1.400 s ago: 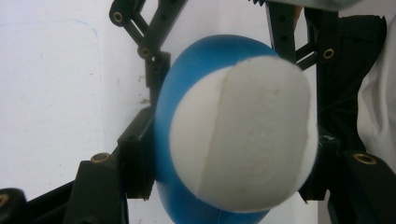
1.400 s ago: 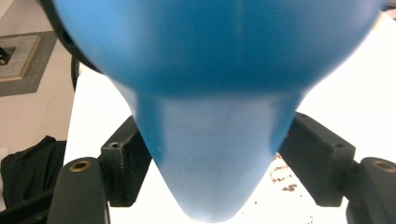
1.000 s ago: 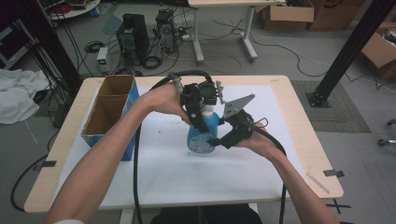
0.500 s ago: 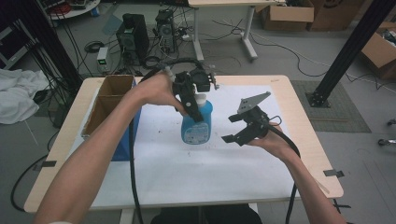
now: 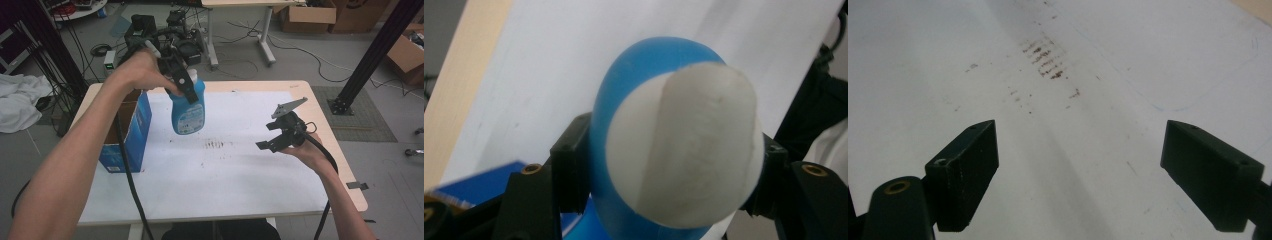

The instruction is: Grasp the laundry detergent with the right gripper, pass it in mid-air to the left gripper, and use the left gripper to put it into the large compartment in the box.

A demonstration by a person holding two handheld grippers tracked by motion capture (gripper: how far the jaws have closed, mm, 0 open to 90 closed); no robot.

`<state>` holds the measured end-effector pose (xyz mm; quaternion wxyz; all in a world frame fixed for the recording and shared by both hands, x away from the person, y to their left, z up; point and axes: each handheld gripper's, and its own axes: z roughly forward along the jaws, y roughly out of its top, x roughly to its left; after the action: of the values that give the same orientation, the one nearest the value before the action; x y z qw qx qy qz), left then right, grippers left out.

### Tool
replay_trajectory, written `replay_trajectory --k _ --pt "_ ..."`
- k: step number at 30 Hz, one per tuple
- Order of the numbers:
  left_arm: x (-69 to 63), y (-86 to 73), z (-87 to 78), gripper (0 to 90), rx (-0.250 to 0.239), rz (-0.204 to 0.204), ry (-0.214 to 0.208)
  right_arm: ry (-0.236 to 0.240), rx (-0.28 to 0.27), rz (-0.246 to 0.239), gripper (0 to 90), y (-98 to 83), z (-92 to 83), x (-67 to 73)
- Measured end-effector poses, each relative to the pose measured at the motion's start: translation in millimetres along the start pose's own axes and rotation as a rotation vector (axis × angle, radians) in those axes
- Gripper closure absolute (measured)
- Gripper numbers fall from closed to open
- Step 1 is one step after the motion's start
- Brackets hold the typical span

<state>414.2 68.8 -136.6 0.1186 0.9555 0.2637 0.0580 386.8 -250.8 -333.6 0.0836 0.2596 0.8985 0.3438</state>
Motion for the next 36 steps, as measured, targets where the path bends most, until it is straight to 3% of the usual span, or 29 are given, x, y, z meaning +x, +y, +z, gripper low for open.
replay_trajectory --k 5,17,21,24,27,32,36 --pt "17.6 -10.3 -23.7 37.6 0.005 -0.149 0.045 -0.017 0.009 0.032 15.4 -7.0 -1.6 -7.4" --pt "53.6 -44.6 -66.5 37.7 -0.013 -0.466 0.149 -0.035 0.042 0.02 15.5 -10.0 5.9 -11.3" --pt "62.1 -57.2 -72.7 37.7 0.014 -0.556 0.185 -0.037 0.04 0.016 15.5 -9.0 7.0 -11.2" --pt "68.4 -68.8 -75.1 37.7 0.014 -0.633 0.208 -0.037 0.041 0.014 15.5 -9.5 7.3 -11.4" --pt "71.9 -80.0 -74.1 37.7 0.007 -0.683 0.24 -0.04 0.044 0.012 15.6 -10.1 8.5 -11.7" --pt "78.0 -105.7 -67.7 37.8 -0.019 -0.803 0.243 -0.036 0.042 0.0 15.7 -9.5 9.4 -11.2" --pt "81.0 -122.3 -57.6 37.8 -0.028 -0.868 0.255 -0.033 0.035 -0.003 15.7 -9.6 9.0 -10.6"
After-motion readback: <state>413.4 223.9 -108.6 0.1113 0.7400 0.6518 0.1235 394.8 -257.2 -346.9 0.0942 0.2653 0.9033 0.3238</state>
